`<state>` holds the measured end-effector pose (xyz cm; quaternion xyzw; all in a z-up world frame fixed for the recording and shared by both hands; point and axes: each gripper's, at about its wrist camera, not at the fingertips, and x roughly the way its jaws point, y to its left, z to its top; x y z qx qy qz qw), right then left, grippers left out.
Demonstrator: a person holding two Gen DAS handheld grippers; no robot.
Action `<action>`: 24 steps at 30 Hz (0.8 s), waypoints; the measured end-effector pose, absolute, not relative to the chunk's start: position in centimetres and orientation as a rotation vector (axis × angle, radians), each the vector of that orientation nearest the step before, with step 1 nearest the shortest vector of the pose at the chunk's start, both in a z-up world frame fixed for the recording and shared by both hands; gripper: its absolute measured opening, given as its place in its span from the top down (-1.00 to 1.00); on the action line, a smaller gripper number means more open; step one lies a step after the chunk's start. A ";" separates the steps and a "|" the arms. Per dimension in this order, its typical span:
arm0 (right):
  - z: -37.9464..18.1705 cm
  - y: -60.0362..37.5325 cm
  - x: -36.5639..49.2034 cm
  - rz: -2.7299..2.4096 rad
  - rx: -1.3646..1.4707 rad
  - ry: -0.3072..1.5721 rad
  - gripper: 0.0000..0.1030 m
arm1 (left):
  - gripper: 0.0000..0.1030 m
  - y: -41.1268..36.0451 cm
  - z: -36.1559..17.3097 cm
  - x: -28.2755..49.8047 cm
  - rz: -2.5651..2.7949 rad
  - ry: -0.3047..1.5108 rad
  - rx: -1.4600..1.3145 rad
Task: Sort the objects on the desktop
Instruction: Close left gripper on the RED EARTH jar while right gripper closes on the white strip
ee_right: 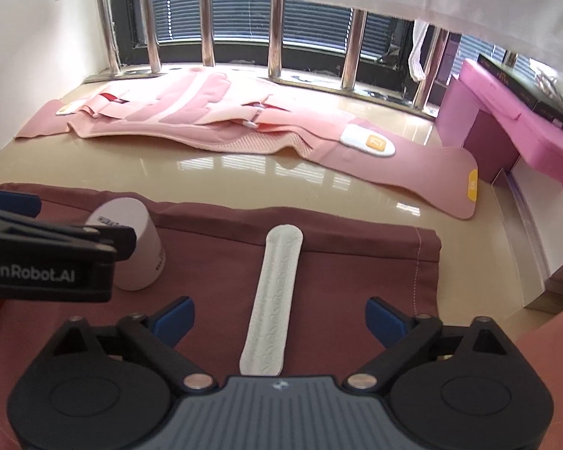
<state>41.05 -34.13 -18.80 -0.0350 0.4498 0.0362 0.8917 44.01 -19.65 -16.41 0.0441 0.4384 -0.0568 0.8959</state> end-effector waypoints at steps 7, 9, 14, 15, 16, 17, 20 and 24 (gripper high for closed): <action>-20.4 -34.0 41.9 0.084 -0.099 0.921 -0.71 | -1.00 -19.9 -18.0 44.7 -0.150 0.900 0.083; -20.7 -34.0 42.3 0.076 -0.101 0.929 -0.63 | -0.94 -20.2 -18.3 44.8 -0.151 0.904 0.091; -21.1 -34.2 42.9 0.061 -0.087 0.946 -0.27 | -0.69 -20.6 -18.9 44.9 -0.162 0.907 0.119; -21.1 -34.2 43.0 0.061 -0.085 0.949 -0.09 | -0.66 -20.7 -19.0 45.0 -0.166 0.909 0.125; -21.1 -34.2 43.0 0.064 -0.084 0.951 -0.02 | -0.63 -20.7 -19.1 45.0 -0.169 0.910 0.126; -21.1 -34.1 43.0 0.067 -0.083 0.953 -0.01 | -0.61 -20.7 -19.1 45.0 -0.171 0.910 0.122; -21.0 -34.0 43.1 0.075 -0.079 0.958 0.25 | -0.54 -20.6 -19.2 45.1 -0.176 0.915 0.117; -20.9 -33.9 43.2 0.085 -0.073 0.965 0.45 | -0.46 -20.5 -19.4 45.3 -0.173 0.920 0.124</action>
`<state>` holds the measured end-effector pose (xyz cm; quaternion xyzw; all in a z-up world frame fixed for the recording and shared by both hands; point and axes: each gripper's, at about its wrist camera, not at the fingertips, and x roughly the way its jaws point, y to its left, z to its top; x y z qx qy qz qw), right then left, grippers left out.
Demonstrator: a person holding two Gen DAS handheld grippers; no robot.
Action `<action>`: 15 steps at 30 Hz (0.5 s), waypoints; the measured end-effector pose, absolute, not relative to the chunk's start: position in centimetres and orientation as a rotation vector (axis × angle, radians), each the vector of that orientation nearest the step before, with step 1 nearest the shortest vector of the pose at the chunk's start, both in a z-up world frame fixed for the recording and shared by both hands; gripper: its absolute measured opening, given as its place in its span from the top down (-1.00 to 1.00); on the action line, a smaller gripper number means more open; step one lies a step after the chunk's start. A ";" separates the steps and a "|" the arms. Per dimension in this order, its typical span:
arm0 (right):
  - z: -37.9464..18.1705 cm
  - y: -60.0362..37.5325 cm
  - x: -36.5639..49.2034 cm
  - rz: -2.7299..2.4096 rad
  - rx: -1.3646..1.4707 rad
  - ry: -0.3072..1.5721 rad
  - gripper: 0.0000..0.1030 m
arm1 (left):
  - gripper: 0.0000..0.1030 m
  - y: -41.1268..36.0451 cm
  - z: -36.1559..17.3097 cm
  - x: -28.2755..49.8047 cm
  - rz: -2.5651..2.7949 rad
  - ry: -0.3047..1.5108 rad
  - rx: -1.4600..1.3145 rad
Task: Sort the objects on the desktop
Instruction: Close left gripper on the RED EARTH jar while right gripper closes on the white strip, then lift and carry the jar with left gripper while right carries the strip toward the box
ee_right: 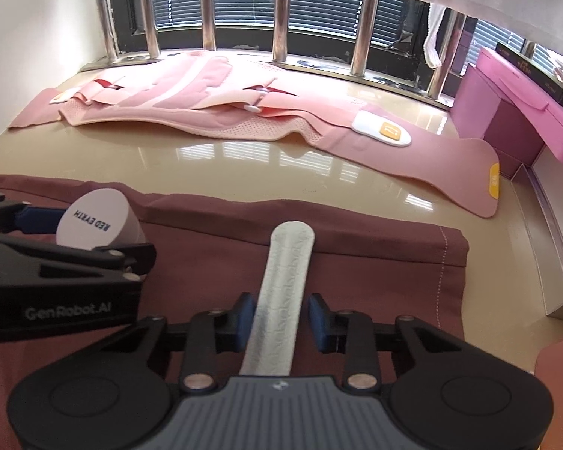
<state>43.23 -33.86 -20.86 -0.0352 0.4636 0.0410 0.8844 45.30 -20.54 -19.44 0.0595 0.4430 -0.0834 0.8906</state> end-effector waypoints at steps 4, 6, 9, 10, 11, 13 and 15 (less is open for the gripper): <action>-20.8 -33.8 43.3 0.093 -0.063 0.969 0.49 | -0.43 -20.3 -19.8 45.6 -0.167 0.928 0.116; -20.8 -33.9 43.3 0.091 -0.052 0.970 0.50 | -0.41 -20.2 -19.9 45.6 -0.172 0.930 0.108; -20.8 -33.9 43.3 0.091 -0.046 0.970 0.51 | -0.29 -20.3 -19.9 45.5 -0.185 0.922 0.109; -20.8 -33.9 43.3 0.094 -0.044 0.971 0.51 | -0.23 -20.4 -19.9 45.5 -0.189 0.923 0.112; -20.9 -34.0 43.4 0.097 -0.041 0.972 0.52 | -0.17 -20.5 -19.9 45.5 -0.194 0.922 0.114; -20.8 -34.2 43.4 0.103 -0.033 0.976 0.52 | -0.10 -20.7 -19.9 45.6 -0.197 0.921 0.116; -20.8 -34.3 43.5 0.110 -0.027 0.978 0.52 | -0.10 -20.8 -19.9 45.5 -0.199 0.920 0.115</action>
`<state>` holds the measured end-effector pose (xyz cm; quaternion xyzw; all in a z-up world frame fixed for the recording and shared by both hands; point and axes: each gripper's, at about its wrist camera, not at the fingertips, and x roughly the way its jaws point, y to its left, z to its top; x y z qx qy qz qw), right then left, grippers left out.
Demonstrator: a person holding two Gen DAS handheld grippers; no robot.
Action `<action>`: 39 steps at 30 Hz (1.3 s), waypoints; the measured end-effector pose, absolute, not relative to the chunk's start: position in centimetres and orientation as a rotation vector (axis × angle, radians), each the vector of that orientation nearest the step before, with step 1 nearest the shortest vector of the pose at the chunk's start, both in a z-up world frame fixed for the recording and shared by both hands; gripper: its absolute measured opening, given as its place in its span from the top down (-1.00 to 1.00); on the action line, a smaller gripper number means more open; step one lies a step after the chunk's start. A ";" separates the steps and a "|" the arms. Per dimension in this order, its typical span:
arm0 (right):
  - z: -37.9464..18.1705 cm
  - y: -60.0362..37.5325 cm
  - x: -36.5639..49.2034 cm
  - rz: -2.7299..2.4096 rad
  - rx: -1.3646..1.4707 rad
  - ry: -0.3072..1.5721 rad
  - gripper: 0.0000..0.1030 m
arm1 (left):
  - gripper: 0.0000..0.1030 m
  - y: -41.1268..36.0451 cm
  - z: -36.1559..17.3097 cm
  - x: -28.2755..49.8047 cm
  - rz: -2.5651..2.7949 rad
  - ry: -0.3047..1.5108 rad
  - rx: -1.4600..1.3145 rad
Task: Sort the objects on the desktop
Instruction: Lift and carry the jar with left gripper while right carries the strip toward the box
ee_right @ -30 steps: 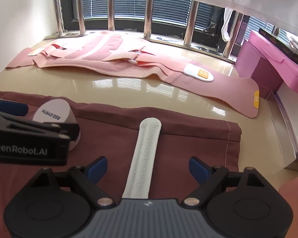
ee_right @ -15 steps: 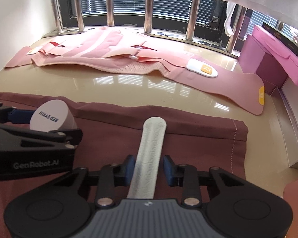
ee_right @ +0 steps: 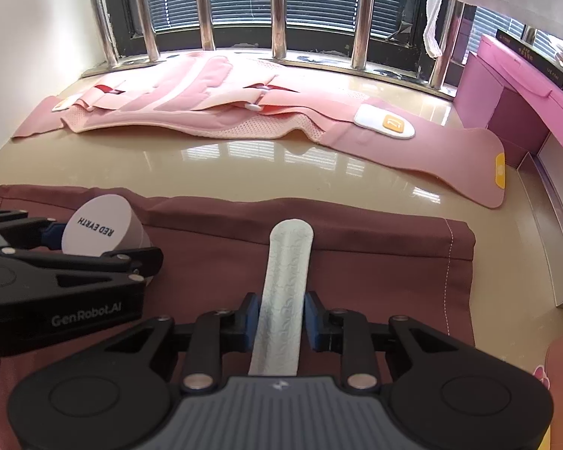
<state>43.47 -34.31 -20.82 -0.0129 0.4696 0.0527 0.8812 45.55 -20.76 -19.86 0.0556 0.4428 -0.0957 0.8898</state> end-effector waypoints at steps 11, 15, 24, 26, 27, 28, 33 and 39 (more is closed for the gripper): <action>-20.4 -35.1 43.0 0.130 -0.012 0.963 0.58 | -0.08 -20.9 -19.3 45.0 -0.214 0.896 0.142; -19.8 -35.9 42.4 0.127 0.024 0.955 0.58 | -0.08 -21.0 -18.5 44.6 -0.226 0.889 0.138; -16.8 -36.0 39.1 0.131 0.050 0.922 0.58 | -0.08 -21.2 -15.0 41.4 -0.264 0.850 0.130; -16.0 -35.8 38.0 0.130 0.053 0.916 0.58 | -0.08 -21.2 -14.0 40.3 -0.274 0.841 0.135; -15.5 -35.7 37.5 0.130 0.055 0.913 0.58 | -0.08 -21.1 -13.5 39.8 -0.279 0.838 0.134; -15.1 -35.7 37.0 0.129 0.057 0.910 0.58 | -0.08 -21.0 -13.0 39.3 -0.284 0.834 0.134; -12.9 -35.0 34.0 0.124 0.065 0.895 0.58 | -0.08 -20.0 -10.5 35.8 -0.306 0.828 0.119; -10.2 -33.5 29.0 0.081 0.077 0.878 0.58 | -0.08 -17.8 -7.3 31.4 -0.324 0.814 0.112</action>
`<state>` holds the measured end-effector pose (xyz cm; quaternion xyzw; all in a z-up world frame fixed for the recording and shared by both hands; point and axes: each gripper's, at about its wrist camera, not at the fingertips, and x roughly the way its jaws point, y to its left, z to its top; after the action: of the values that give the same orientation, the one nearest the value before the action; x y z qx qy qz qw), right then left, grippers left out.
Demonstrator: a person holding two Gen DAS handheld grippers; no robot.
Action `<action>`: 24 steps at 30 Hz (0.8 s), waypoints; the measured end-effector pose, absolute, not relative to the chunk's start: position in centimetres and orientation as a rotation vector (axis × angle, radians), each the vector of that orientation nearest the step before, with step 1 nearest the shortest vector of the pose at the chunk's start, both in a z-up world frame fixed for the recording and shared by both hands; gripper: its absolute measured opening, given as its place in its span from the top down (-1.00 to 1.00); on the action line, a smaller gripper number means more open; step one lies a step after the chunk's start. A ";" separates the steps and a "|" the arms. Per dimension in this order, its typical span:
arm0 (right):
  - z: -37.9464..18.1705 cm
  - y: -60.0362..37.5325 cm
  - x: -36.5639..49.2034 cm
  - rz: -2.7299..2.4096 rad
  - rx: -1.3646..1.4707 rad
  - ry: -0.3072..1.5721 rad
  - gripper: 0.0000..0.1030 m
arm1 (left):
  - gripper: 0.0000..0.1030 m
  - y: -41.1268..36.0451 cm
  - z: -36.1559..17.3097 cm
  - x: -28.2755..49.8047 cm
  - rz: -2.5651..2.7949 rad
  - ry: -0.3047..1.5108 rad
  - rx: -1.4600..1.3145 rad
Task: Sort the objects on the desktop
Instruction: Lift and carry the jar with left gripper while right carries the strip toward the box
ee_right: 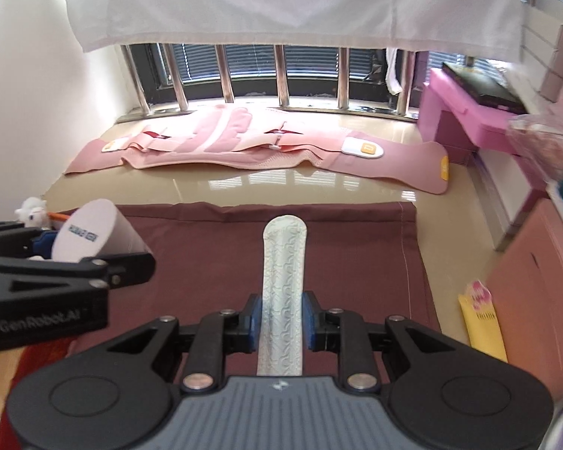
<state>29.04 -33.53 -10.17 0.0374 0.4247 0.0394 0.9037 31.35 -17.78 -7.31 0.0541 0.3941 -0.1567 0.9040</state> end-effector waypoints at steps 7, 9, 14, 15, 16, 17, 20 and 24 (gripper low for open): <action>-7.3 -30.4 22.9 0.008 0.083 0.865 0.58 | -0.08 -13.9 -3.8 26.6 -0.410 0.776 0.100; -6.6 -29.0 21.3 -0.009 0.081 0.859 0.58 | -0.08 -12.6 -3.1 25.5 -0.431 0.766 0.110; -5.1 -25.5 17.6 -0.045 0.084 0.843 0.58 | -0.08 -8.8 -1.7 23.2 -0.454 0.756 0.113; -4.9 -24.7 17.0 -0.048 0.084 0.842 0.58 | -0.08 -8.0 -1.5 22.8 -0.458 0.756 0.110; -4.8 -24.0 16.5 -0.051 0.084 0.841 0.59 | -0.08 -7.1 -1.4 22.4 -0.464 0.755 0.107; -4.6 -23.3 15.9 -0.054 0.084 0.840 0.58 | -0.08 -6.3 -1.3 22.0 -0.469 0.754 0.106; -4.1 -21.1 14.3 -0.064 0.084 0.838 0.59 | -0.08 -3.9 -1.2 20.9 -0.477 0.757 0.105; -3.4 -18.2 12.6 -0.072 0.080 0.832 0.59 | -0.08 -0.6 -1.3 19.9 -0.478 0.766 0.105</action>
<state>12.56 -18.20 -3.41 0.0389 0.4038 -0.0350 0.9134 19.86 -0.64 -1.29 0.0505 0.3702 -0.2307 0.8984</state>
